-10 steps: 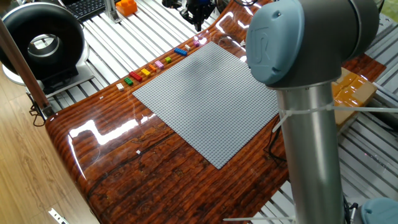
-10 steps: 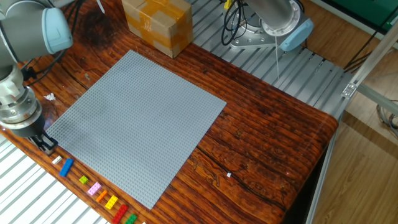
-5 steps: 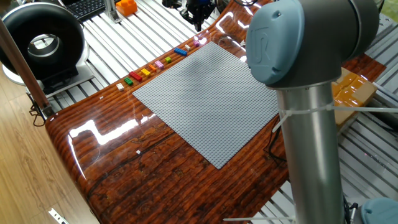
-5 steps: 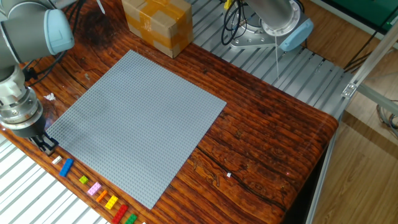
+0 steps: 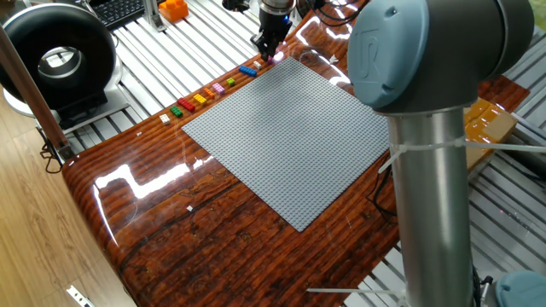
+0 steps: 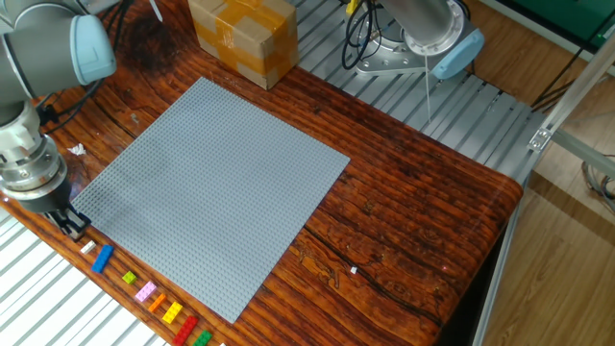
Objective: Build with small Lego blocks
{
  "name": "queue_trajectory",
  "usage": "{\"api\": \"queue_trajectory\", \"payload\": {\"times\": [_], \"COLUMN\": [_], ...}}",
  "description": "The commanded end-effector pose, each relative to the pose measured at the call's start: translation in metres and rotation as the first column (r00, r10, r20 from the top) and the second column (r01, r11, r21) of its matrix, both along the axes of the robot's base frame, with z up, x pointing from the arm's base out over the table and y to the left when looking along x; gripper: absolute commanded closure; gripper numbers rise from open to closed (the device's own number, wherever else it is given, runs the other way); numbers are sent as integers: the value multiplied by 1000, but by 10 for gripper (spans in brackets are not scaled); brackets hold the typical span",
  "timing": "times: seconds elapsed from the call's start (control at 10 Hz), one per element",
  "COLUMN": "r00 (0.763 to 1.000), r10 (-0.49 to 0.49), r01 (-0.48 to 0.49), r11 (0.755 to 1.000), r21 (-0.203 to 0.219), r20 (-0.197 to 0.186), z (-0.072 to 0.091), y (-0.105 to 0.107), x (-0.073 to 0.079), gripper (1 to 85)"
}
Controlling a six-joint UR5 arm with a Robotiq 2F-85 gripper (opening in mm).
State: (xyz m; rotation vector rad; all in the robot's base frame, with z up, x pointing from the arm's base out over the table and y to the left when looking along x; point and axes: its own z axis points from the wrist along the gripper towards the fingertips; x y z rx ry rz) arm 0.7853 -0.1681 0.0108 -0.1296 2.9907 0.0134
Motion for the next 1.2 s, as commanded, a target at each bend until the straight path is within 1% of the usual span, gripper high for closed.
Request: {"api": "queue_trajectory", "payload": {"times": [0.0,0.3,1.0,1.1], "r00": [1000,1000,1000,1000], "r10": [-1,-3,-1,-4], "r01": [1,3,1,4], "r11": [1000,1000,1000,1000], "r21": [-8,3,3,-3], "r20": [8,9,15,15], "z": [3,2,2,2], "y": [-4,-1,-2,-3], "x": [1,2,2,2], "gripper": [573,573,573,570]}}
